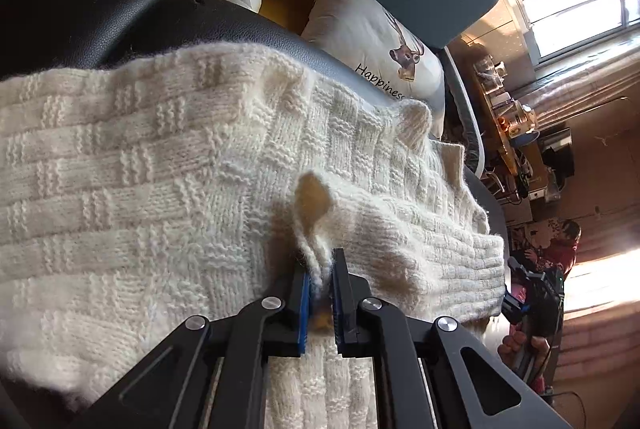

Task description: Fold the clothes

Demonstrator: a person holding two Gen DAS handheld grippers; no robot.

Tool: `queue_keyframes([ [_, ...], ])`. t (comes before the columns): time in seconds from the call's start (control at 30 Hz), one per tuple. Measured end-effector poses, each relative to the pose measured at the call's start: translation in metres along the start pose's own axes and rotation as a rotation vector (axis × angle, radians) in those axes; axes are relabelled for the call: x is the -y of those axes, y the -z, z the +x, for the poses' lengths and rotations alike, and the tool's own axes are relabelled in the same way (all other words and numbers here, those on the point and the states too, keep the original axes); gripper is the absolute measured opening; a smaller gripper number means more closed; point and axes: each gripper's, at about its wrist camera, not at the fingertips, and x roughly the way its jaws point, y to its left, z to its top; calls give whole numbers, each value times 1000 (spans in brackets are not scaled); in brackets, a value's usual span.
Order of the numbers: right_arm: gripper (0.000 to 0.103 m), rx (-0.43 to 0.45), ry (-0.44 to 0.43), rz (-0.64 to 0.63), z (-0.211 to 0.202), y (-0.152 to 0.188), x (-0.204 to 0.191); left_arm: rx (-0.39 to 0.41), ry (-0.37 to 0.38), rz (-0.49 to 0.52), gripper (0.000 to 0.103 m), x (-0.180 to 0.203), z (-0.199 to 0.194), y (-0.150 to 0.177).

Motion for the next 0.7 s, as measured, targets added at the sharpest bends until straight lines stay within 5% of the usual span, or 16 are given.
queue_keyframes([
  [0.03, 17, -17, 29, -26, 8, -4, -4, 1, -3, 11, 9, 1, 0, 0],
  [0.1, 12, -36, 101, -119, 18, -10, -19, 5, -10, 31, 9, 2, 0, 1],
  [0.23, 11, 83, 237, -435, -4, 2, -73, 44, -69, 117, 9, 12, -5, 4],
  [0.37, 11, 12, 362, -443, 16, 4, -56, 56, -101, 144, 9, 15, -5, 5],
  [0.47, 23, 18, 224, -271, 6, 0, -29, 55, -98, 125, 9, 13, -6, 3],
  [0.57, 33, 36, -51, -73, -23, 5, -7, 37, -50, 53, 9, 2, -6, 0],
  [0.7, 49, 28, -286, 126, -46, 46, 21, 17, 28, -61, 11, -14, -6, -3],
])
